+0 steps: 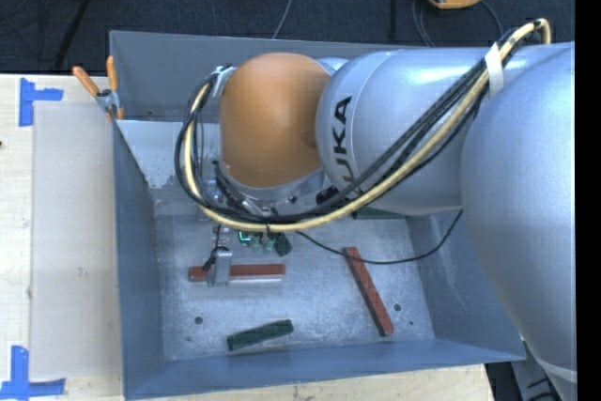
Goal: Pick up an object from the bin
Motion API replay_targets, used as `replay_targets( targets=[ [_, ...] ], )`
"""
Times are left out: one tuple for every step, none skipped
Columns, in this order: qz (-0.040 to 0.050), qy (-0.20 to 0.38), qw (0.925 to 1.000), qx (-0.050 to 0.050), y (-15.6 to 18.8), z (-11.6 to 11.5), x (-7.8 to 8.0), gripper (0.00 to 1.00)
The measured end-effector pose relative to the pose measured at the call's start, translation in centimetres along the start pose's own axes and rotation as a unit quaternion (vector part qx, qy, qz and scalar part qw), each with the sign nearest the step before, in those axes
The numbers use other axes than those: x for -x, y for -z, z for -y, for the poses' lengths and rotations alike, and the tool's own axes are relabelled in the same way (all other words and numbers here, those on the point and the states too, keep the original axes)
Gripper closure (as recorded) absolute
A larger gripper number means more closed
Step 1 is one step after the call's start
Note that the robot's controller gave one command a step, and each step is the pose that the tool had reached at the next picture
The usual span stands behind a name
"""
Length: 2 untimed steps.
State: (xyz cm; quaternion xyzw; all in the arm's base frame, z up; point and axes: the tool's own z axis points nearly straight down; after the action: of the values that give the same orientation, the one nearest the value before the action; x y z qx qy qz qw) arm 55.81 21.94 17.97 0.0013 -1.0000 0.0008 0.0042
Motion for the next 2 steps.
replay_targets(
  targets=[
    [-0.0002, 0.005, 1.0000, -0.002, -11.5, 8.0, 1.0, 0.00],
    [0.0052, 0.007, 1.0000, 0.001, -7.8, 6.0, 0.4, 0.00]
  ],
)
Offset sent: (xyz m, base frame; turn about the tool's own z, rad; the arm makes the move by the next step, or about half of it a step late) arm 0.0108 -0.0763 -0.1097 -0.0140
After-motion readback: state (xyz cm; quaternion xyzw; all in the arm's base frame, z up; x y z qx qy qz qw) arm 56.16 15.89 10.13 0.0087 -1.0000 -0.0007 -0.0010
